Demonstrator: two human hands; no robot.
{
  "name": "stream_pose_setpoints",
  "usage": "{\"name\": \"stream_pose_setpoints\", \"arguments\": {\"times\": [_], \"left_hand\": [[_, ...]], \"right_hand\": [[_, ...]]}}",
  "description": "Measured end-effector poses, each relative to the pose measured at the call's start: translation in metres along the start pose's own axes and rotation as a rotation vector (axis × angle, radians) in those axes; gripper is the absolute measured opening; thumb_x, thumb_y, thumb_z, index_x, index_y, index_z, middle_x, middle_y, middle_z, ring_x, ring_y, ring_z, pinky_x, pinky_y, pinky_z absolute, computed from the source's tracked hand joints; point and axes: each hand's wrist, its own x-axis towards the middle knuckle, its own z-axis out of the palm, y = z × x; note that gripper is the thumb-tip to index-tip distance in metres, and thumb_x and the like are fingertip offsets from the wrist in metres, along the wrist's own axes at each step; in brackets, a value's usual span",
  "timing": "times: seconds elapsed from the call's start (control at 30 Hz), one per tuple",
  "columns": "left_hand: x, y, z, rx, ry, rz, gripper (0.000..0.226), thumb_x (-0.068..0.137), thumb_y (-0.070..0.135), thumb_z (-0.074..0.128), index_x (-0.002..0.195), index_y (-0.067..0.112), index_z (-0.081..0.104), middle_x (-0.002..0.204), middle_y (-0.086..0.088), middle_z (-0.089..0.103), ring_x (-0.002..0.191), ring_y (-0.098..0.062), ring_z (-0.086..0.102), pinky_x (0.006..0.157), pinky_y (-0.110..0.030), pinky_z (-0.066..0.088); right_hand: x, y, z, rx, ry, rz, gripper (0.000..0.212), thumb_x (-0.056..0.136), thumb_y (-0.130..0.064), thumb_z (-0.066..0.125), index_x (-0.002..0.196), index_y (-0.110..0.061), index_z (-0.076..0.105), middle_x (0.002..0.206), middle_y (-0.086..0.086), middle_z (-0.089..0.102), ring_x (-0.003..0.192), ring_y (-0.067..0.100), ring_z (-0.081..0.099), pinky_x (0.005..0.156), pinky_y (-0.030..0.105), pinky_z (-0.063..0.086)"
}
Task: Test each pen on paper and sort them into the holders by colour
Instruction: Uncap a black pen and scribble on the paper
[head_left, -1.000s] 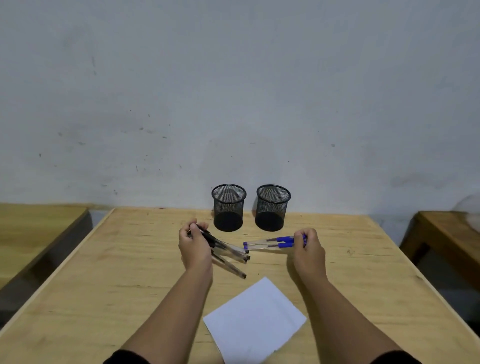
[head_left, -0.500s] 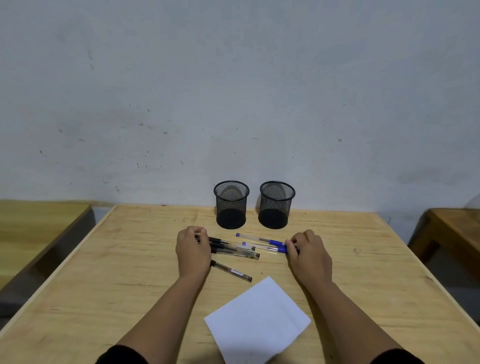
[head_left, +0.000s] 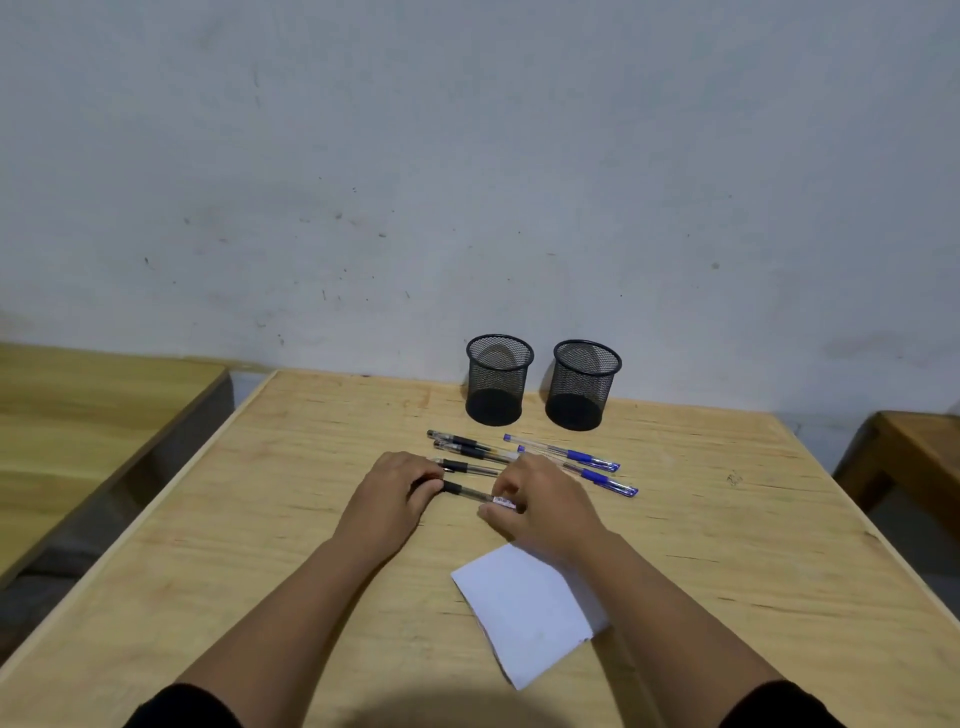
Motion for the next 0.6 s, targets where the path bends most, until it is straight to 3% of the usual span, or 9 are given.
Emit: {"name": "stream_pose_setpoints", "arguments": {"times": [0.2,0.33,0.47,0.6], "left_hand": [[-0.004,0.003,-0.004,-0.022,-0.057,-0.045,0.017,0.087,0.018,0.057,0.103,0.017,0.064,0.104,-0.002,0.062,0.100,-0.015,0.047,0.080,-0.021,0.032],[-0.005,0.016,-0.006,-0.114,-0.037,-0.073,0.014,0.089,0.017,0.052,0.100,0.019,0.061,0.096,-0.001,0.063,0.087,-0.014,0.052,0.074,-0.024,0.039],[-0.005,0.043,-0.007,-0.246,0.017,-0.062,0.013,0.089,0.012,0.052,0.097,0.017,0.061,0.089,0.002,0.064,0.081,-0.013,0.055,0.066,-0.009,0.037],[-0.005,0.076,-0.006,-0.352,0.027,-0.056,0.008,0.085,0.013,0.060,0.093,0.014,0.060,0.086,0.004,0.065,0.084,-0.010,0.059,0.072,-0.010,0.041]], "right_hand": [[0.005,-0.002,-0.004,0.121,-0.028,0.100,0.012,0.087,-0.031,0.060,0.089,-0.019,0.063,0.095,-0.003,0.059,0.088,0.012,0.050,0.075,0.027,0.044],[0.004,-0.004,-0.023,0.615,0.044,0.255,0.006,0.081,-0.022,0.070,0.076,-0.021,0.067,0.070,0.000,0.058,0.066,0.013,0.051,0.061,0.028,0.043],[-0.004,-0.009,-0.028,1.119,0.121,0.365,0.005,0.083,-0.009,0.067,0.077,-0.010,0.067,0.059,0.002,0.060,0.054,0.013,0.048,0.051,0.019,0.037],[-0.012,-0.014,-0.026,1.181,0.043,0.356,0.016,0.087,-0.014,0.063,0.072,-0.017,0.067,0.062,0.002,0.062,0.052,0.010,0.050,0.057,0.024,0.037]]}}
